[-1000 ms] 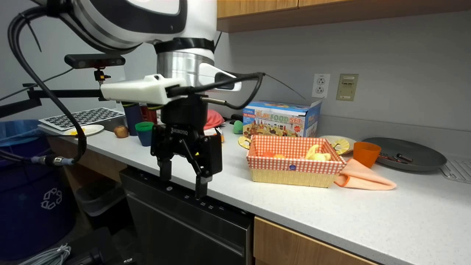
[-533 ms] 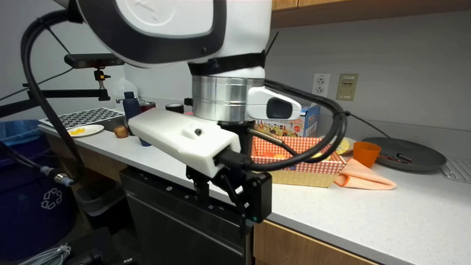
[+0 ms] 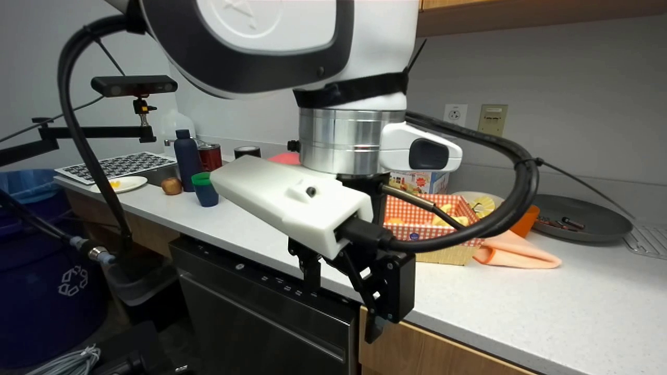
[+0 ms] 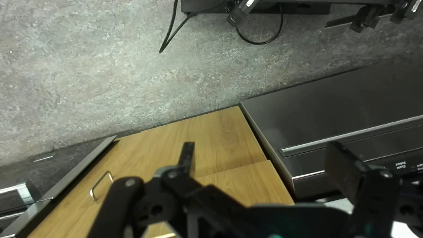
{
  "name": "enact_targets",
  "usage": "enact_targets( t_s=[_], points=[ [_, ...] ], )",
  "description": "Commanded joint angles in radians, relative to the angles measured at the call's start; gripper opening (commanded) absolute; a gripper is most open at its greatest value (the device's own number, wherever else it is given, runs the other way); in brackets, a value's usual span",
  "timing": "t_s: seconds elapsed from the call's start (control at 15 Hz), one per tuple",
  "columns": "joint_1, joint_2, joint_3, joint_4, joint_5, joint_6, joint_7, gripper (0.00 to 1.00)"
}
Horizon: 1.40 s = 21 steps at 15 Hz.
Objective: Pick up the plush toy from the counter and put it in the drawer and close it
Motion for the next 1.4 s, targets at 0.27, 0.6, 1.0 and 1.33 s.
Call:
enact_targets(
  t_s=[0.27,0.6,1.0,1.33],
  points=[
    [-0.056,0.231,0.008,0.099,-0.052,0.170,0.050,1.00],
    [-0.076,0.477,0.000,0.254,0.025,0.347,0.027,1.00],
    [-0.120,0.718,0.078,0.421,0.259,0.395,-0.057,1.00],
    [-0.134,0.727,0.111,0.401,0.246,0.382,-0.025,1.00]
  ],
)
